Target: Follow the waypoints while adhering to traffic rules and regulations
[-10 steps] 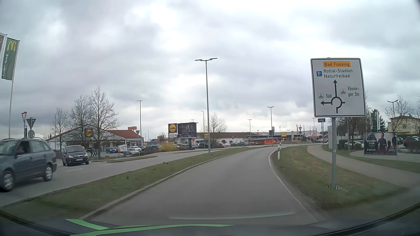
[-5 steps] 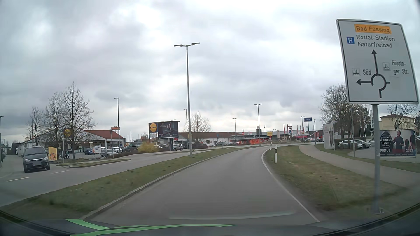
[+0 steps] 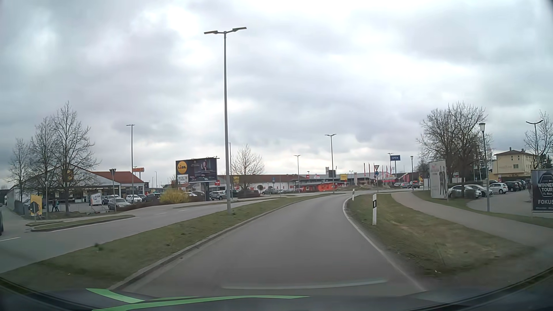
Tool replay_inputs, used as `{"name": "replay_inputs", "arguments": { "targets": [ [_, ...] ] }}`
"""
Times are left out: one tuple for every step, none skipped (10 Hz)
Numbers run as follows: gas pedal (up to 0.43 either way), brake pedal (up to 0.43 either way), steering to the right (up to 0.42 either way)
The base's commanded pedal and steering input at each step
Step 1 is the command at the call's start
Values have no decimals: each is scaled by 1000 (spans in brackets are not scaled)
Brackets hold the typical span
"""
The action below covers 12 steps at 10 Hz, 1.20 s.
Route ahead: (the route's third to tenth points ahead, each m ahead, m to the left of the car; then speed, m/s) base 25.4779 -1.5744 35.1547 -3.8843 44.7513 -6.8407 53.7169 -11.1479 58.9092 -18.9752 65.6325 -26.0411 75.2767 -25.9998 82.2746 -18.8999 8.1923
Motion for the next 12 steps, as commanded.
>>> {"name": "replay_inputs", "arguments": {
  "targets": [
    [197, 0, 38],
    [197, 0, 38],
    [189, 0, 39],
    [189, 0, 39],
    [169, 0, 39],
    [150, 0, 39],
    [130, 0, 39],
    [118, 0, 39],
    [98, 0, 39],
    [87, 0, 39],
    [79, 0, 39],
    [59, 0, 39]
  ]
}}
